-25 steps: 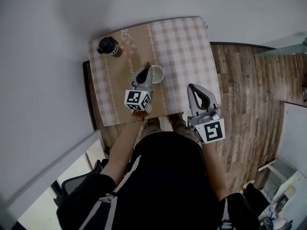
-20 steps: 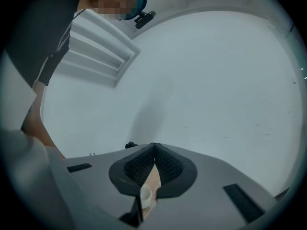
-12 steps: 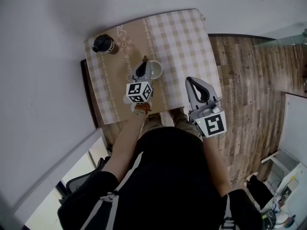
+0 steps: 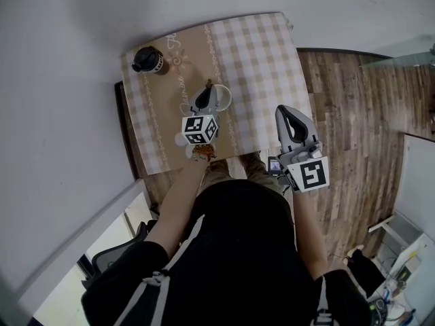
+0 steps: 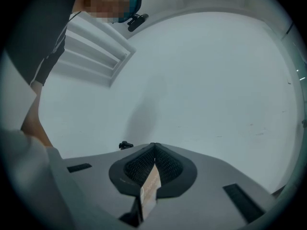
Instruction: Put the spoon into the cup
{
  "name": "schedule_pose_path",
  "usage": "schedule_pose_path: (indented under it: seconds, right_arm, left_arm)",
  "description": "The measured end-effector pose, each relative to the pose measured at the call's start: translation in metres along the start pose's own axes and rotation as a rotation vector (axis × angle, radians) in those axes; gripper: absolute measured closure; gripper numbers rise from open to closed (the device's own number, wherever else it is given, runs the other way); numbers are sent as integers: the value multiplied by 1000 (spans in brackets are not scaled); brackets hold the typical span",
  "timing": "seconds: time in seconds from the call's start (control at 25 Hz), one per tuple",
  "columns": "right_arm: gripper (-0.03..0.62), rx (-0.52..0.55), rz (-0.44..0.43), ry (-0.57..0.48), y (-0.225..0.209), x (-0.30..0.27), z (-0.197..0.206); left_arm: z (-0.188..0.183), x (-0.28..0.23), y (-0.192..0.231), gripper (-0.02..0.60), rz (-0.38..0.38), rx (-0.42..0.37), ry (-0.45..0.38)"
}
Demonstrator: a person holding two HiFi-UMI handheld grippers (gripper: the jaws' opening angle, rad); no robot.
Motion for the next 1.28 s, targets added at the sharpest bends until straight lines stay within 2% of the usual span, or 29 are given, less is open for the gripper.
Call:
schedule_pose_path:
  seconds: [0.64, 0.8, 1.04, 1.2, 1.28]
  right_arm:
    - [592, -7, -11, 1, 6, 1, 4]
    - [592, -12, -11, -7, 6, 1, 2]
    - [592, -11, -19, -7, 9, 2, 3]
    - [592, -8, -23, -7, 10, 2, 2]
    - [592, -9, -25, -8, 11, 2, 3]
  left_arm:
    - [9, 2, -7, 557, 39, -44, 34]
    - [12, 2, -11, 508, 52, -39, 51]
    - [26, 9, -14, 472, 51, -39, 89]
    - [33, 17, -16, 462, 60, -82, 122]
    - [36, 20, -17, 427, 65, -118, 142]
Point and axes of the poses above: the fingertips, and each gripper's own axes: x backward along the fingers, y to its left, z out of its underside, the point moved 3 cm from there along x, backward along the fingers, and after that the axes turned 6 degrees about -z, right-handed, at the moved point
